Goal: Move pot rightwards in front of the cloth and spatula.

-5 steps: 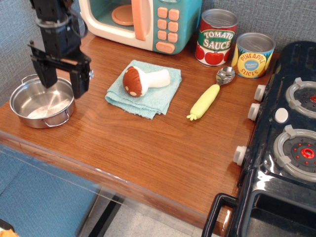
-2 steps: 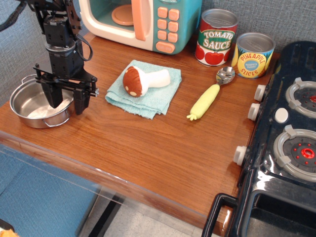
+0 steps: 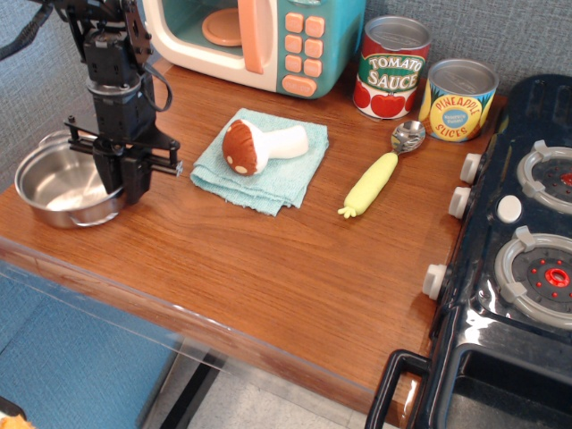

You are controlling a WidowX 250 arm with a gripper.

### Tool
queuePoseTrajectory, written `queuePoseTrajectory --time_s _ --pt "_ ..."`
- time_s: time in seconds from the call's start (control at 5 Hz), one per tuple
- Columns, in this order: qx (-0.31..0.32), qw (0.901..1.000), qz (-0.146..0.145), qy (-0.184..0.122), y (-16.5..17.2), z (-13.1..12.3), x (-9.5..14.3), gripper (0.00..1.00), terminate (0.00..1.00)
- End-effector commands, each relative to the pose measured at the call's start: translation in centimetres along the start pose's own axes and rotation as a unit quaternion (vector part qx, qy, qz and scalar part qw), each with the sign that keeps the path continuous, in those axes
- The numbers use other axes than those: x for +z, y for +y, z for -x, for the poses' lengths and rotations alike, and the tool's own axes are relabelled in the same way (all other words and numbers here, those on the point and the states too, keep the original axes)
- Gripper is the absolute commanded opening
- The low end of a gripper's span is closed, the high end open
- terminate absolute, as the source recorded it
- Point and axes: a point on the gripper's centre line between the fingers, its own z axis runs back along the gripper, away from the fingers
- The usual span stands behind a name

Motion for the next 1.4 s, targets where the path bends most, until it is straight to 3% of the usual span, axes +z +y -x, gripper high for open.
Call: queuePoseTrajectory --time_s 0.0,0.2,0.6,0.8,1.2 --pt "0.007 0.9995 -0.014 -0.028 -1.6 0.4 3.9 0.0 0.0" --pt "-0.045 0.9982 0.01 -0.037 -5.7 1.6 4.8 0.0 0.0" --pt "-0.202 0.979 0.027 0.002 -15.1 5.1 4.0 0.0 0.0" --pt "-0.23 0.9724 0.034 0.016 -17.4 5.8 3.6 0.0 0.0" --pt "-0.26 0.9645 0.03 0.036 -19.0 6.3 2.2 0.0 0.0"
